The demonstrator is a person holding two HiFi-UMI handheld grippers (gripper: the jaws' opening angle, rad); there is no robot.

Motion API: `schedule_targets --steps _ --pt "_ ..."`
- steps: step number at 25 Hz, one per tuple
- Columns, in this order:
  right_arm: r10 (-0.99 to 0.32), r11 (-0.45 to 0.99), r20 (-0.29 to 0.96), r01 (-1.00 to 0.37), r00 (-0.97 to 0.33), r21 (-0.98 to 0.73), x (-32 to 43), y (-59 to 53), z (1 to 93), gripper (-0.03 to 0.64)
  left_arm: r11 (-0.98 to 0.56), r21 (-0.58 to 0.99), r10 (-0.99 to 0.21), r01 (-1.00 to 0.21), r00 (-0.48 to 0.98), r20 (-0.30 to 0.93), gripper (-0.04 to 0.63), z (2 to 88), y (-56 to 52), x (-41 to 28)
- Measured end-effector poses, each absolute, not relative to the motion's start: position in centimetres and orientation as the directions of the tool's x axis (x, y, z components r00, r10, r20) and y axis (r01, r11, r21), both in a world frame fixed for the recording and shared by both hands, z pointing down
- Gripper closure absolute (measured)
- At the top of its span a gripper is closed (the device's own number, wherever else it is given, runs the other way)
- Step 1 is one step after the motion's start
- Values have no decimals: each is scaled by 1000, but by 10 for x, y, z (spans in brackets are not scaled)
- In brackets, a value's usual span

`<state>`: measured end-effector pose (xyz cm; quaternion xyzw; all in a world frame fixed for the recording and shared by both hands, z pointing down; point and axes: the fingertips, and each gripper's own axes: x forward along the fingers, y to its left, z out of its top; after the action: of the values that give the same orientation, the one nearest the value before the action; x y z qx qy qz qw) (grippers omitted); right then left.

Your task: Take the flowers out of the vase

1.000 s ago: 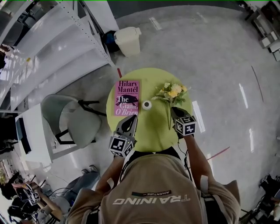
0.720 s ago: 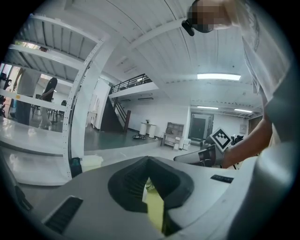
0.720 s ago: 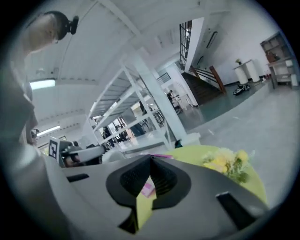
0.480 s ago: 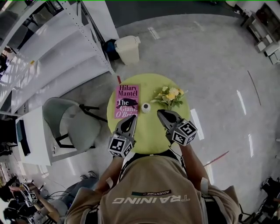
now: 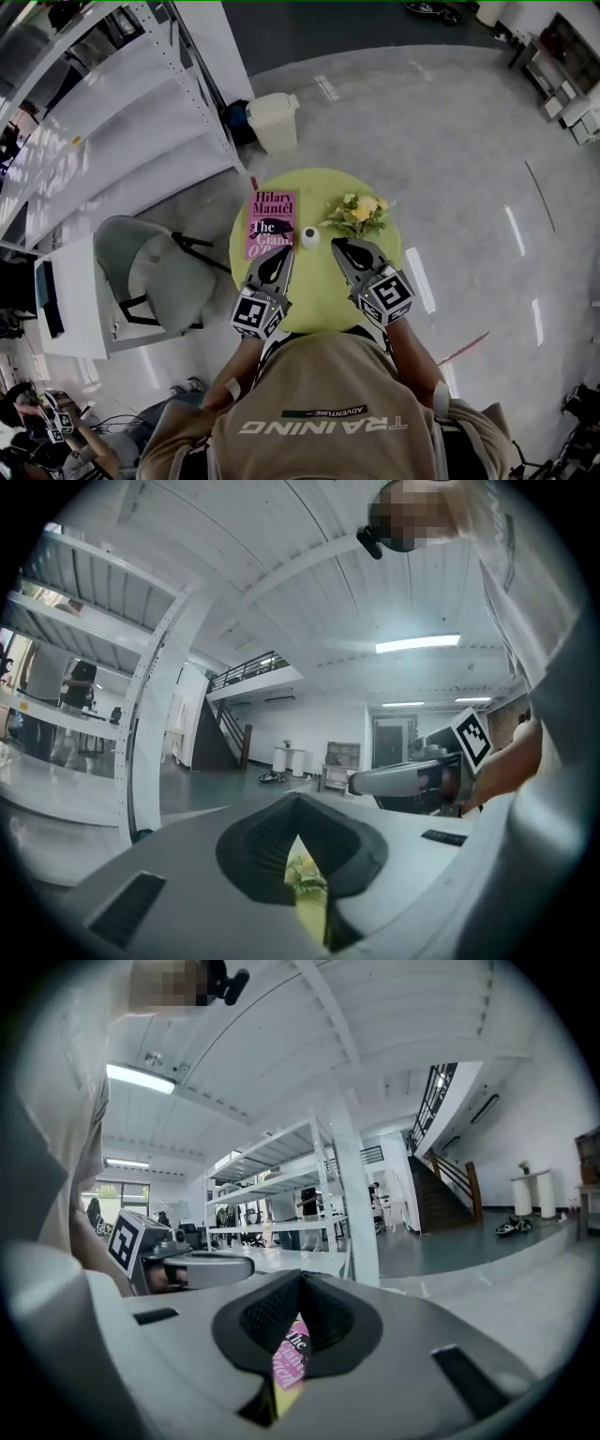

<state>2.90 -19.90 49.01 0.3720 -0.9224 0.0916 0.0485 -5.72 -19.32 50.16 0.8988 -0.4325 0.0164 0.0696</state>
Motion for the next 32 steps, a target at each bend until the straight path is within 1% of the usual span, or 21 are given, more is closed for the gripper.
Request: schedule_targets --steps 7,10,16,32 --pt "-683 716 141 -695 -717 -69 32 -190 465 615 -602 46 -797 -797 604 25 594 458 -195 -54" --pt "-687 710 125 -698 -715 -89 32 -191 463 615 -592 28 -805 -805 593 28 594 455 -195 -55" --pt "-707 696 126 -716 -696 -49 38 -184 468 615 -573 23 -819 -819 573 33 594 460 -188 -56" --pt "-722 681 134 -731 -679 -42 44 -177 465 615 -564 24 -825 -826 564 31 594 462 -177 -63"
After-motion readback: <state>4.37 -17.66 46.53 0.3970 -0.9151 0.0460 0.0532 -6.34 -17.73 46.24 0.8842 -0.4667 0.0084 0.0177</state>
